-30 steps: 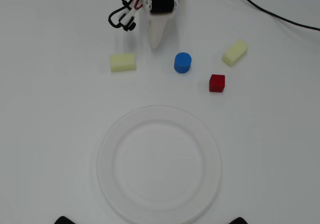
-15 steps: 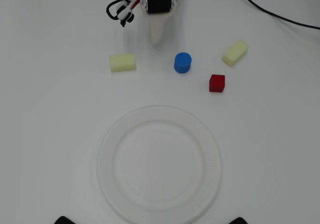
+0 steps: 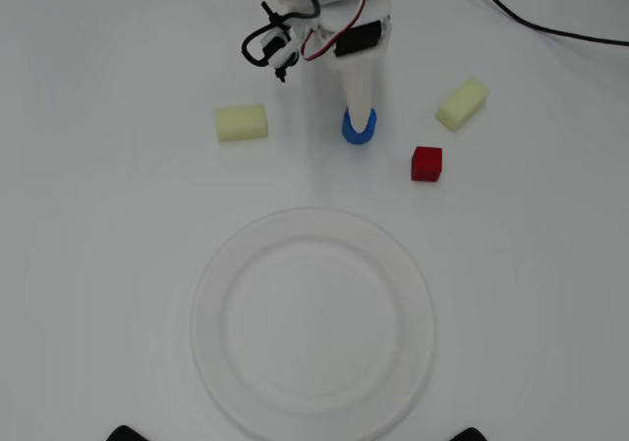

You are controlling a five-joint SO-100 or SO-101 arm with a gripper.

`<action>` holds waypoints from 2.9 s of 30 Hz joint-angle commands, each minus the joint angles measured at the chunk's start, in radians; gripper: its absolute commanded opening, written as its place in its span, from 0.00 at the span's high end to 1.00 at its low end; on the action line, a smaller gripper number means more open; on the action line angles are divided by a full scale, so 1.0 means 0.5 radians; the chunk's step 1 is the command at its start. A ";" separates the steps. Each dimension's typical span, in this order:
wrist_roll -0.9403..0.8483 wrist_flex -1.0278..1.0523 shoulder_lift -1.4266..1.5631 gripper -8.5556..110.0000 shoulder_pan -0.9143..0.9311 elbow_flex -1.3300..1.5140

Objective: Grasp a blue block and put it in the dish.

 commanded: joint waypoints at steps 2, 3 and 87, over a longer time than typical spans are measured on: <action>0.043 -0.052 -0.163 0.63 -0.071 -0.160; 0.055 -0.074 -0.190 0.63 -0.098 -0.160; -0.316 -0.423 -1.378 0.63 0.261 -1.795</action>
